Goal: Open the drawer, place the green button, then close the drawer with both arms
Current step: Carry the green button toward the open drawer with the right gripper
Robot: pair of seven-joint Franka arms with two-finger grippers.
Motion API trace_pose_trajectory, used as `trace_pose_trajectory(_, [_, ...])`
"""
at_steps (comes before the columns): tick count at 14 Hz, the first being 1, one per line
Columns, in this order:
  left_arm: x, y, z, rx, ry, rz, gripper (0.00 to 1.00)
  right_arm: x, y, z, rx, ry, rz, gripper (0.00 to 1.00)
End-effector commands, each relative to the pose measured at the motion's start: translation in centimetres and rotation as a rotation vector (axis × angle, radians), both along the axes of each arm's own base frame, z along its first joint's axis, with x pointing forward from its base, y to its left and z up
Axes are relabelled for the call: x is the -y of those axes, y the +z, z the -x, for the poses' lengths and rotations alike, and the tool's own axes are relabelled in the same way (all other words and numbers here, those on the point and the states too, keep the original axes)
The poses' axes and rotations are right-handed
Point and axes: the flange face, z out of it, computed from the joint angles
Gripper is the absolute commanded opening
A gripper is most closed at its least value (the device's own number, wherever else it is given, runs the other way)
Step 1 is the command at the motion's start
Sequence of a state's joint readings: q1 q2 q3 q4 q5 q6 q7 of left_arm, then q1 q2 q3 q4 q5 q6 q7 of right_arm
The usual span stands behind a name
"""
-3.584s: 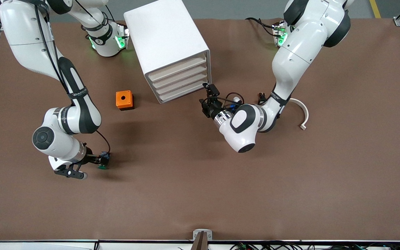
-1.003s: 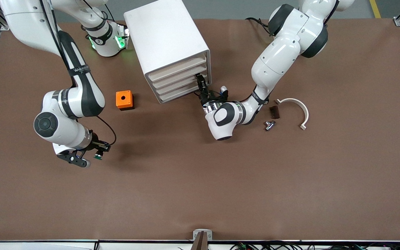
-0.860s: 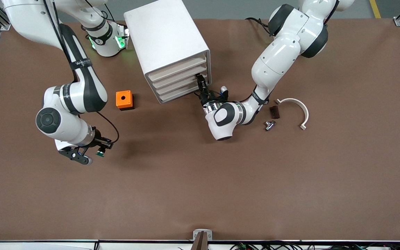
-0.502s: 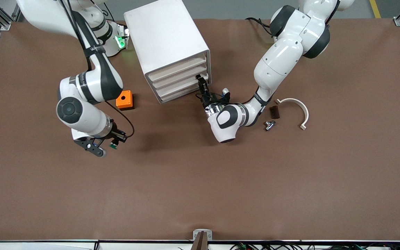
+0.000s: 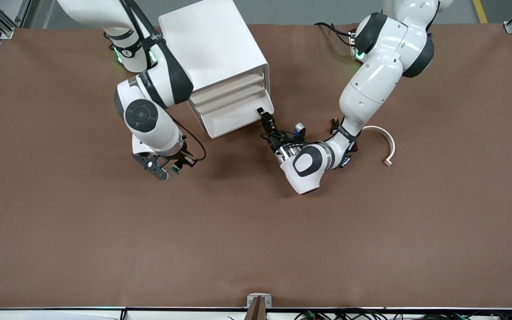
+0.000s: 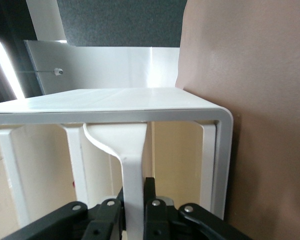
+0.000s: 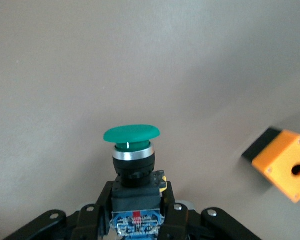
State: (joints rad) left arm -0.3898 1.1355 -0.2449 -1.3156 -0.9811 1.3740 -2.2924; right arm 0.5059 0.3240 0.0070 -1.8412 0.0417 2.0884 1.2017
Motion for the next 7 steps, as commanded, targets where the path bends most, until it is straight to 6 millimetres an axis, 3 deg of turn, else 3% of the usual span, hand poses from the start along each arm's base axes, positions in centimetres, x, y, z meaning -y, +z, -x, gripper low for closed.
trace_pose_trajectory(1, [-0.9,0.2,-1.7,-0.013,0.05,0.005,0.14,-3.3,1.7,3.7,0.001,-0.075,0.001,0.0])
trace_pose_trajectory(5, [-2.7,0.0,-3.3,0.0,0.084,-0.007,0.15,-8.7,1.6,7.9,0.006,-0.156,0.015,0.0])
trace_pose_trajectory(7, [-3.0,0.0,-3.7,0.006,0.097,-0.009,0.16,-10.4,1.4,9.4,0.006,-0.197,0.023,0.0])
